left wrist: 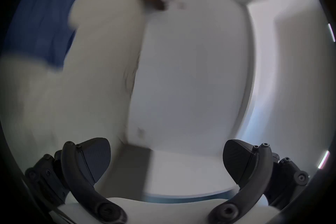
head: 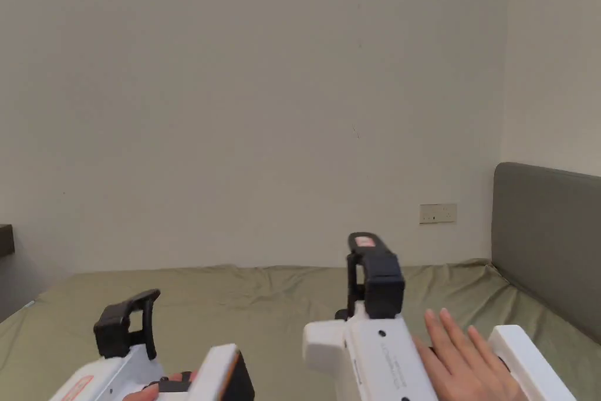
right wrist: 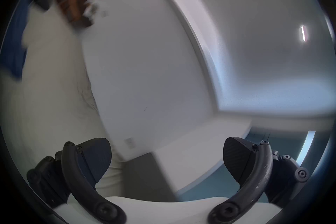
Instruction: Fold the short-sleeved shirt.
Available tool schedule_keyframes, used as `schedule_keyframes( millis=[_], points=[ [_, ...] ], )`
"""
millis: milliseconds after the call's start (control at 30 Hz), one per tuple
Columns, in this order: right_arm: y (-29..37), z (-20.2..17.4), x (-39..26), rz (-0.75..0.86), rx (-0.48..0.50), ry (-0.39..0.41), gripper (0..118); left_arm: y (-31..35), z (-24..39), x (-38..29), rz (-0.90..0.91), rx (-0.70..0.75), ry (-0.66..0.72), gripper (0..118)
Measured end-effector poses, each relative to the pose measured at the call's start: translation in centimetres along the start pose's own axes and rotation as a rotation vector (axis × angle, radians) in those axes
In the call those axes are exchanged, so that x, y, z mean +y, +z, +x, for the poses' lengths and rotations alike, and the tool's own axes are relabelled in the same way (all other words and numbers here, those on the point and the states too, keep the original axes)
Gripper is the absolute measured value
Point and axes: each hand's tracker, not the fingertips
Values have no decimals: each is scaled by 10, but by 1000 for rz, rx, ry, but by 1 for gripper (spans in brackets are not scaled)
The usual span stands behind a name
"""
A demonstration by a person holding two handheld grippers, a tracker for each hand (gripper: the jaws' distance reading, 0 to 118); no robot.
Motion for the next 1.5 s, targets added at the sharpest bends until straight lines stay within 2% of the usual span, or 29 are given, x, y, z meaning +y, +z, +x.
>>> schedule_keyframes(
  millis=[67, 100, 133, 167, 200, 233, 300, 333, 367, 400, 433, 467, 500, 533, 567, 600, 633, 667, 700, 733, 800, 967, 1167, 1300, 1500],
  points=[
    [7, -11, 1, 29, 34, 54, 118, 4, -37, 1, -38, 0, 451, 118],
    [8, -14, 2, 41, 38, 75, 118, 8, -47, -2, -20, 7, 558, 118],
    [9, -17, 3, 49, 37, 74, 118, 4, -58, 7, 4, 28, 566, 118],
    [9, -17, 2, 50, 43, 55, 118, 4, -56, 10, 26, 45, 421, 118],
    [9, -19, -3, 50, 56, 4, 118, 4, -49, 14, 33, 93, 225, 118],
    [8, -13, -7, 35, 77, -82, 118, 3, -40, 15, 33, 140, 73, 118],
    [-2, 7, -22, -55, 128, -395, 118, -12, -12, 12, -35, 164, -264, 118],
    [-10, 15, -37, -112, 176, -591, 118, -17, 6, 4, -79, 168, -465, 118],
    [-18, 26, -56, -182, 214, -832, 118, -23, 26, -12, -107, 165, -724, 118],
    [-25, 35, -81, -261, 251, -1114, 118, -20, 51, -48, -102, 172, -1154, 118],
    [-30, 38, -107, -339, 272, -1359, 118, -19, 63, -78, -61, 148, -1532, 118],
    [-30, 38, -132, -423, 277, -1631, 118, -16, 61, -115, 19, 125, -2005, 118],
    [-27, 30, -156, -512, 262, -1844, 118, -15, 50, -134, 152, 169, -2313, 118],
    [-21, 18, -175, -572, 244, -2009, 118, -15, 42, -145, 301, 248, -2432, 118],
    [-16, 5, -186, -603, 226, -2071, 118, -12, 37, -149, 371, 241, -2521, 118],
    [-10, -3, -189, -648, 183, -1976, 118, -9, 37, -149, 328, 179, -2507, 118],
    [-5, -7, -189, -654, 145, -1829, 118, -7, 38, -150, 261, 135, -2426, 118],
    [1, -11, -189, -649, 126, -1740, 118, -7, 44, -142, 173, 122, -2310, 118],
    [5, -12, -191, -628, 136, -1712, 118, -10, 47, -139, 96, 121, -2205, 118],
    [6, -14, -183, -620, 152, -1717, 118, -13, 46, -132, 17, 159, -2063, 118],
    [7, -13, -181, -620, 165, -1727, 118, -27, 44, -118, 35, 207, -2000, 118],
    [2, -7, -164, -559, 169, -1625, 118, -18, 42, -128, 94, 194, -2102, 118],
    [-4, -1, -154, -537, 191, -1639, 118, -19, 48, -126, 102, 180, -2124, 118],
    [-4, 1, -150, -531, 191, -1608, 118, -27, 47, -119, 116, 179, -2139, 118],
    [-6, 0, -150, -533, 193, -1615, 118, -22, 48, -122, 115, 186, -2128, 118]
  ],
)
